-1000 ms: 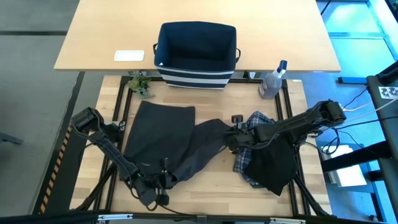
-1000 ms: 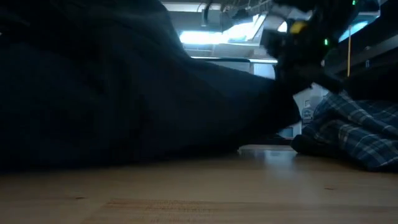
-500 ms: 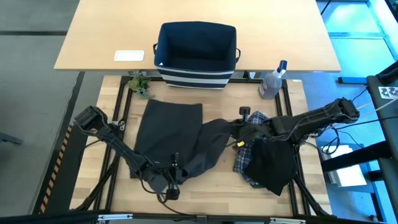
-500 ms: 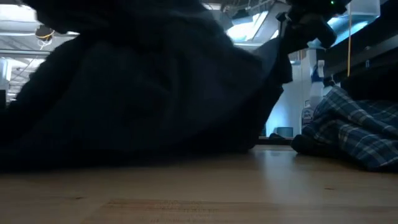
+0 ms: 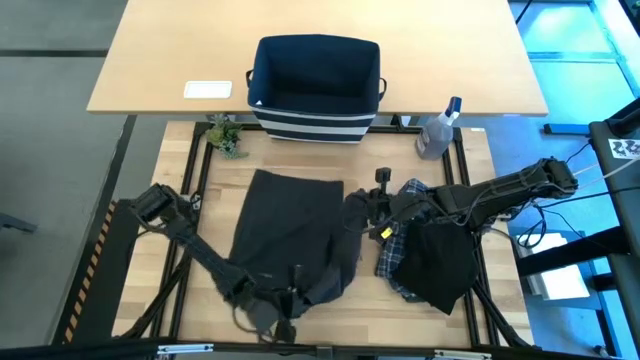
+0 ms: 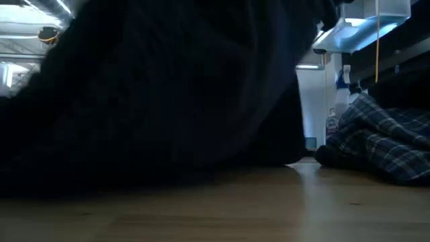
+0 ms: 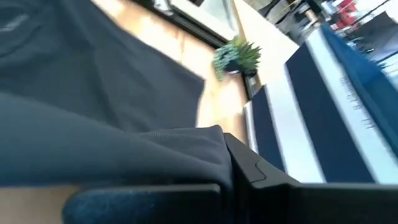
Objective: Fold Laundry from Bin
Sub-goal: Fold the black shorts
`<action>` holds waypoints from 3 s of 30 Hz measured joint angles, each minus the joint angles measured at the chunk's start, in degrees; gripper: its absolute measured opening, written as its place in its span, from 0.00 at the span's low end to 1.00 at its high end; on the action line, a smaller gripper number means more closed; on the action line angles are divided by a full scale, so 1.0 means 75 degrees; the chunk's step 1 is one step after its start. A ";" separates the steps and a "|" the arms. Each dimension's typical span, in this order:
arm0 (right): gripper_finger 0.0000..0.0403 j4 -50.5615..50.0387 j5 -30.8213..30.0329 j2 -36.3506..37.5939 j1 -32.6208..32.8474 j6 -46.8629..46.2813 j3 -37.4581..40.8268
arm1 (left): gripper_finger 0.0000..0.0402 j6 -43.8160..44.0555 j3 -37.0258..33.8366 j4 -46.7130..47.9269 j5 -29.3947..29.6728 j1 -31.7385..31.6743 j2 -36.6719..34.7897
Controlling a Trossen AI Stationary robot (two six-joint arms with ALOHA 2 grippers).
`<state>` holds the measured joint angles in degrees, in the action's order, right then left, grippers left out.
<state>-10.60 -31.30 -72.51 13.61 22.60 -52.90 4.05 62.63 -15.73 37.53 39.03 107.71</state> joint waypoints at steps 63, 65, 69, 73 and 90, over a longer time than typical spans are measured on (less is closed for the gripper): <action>0.00 0.3614 0.5228 -0.6755 -0.2604 0.1790 -0.4523 | 0.01 1.1387 -0.1107 0.6534 0.3594 0.3376 -0.0348; 0.00 0.3616 0.5270 -0.6938 -0.2675 0.1784 -0.4522 | 0.01 1.1389 -0.1191 0.6396 0.3396 0.3336 -0.0348; 0.00 0.3492 0.5294 -0.7203 -0.2861 0.1627 -0.4517 | 0.01 1.1387 -0.1207 0.6366 0.3053 0.3283 -0.0348; 0.00 0.2886 0.5472 -0.7360 -0.3025 0.1368 -0.4517 | 0.01 1.1301 -0.1207 0.6232 0.2245 0.3089 -0.0348; 0.00 -0.0832 0.5625 -0.7282 -0.3055 0.0965 -0.4520 | 0.01 0.8256 -0.1207 0.3941 0.0926 0.2542 -0.0348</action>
<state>-16.84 10.88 -127.13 -9.30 29.83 -86.80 65.97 53.58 13.83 44.47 58.09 105.10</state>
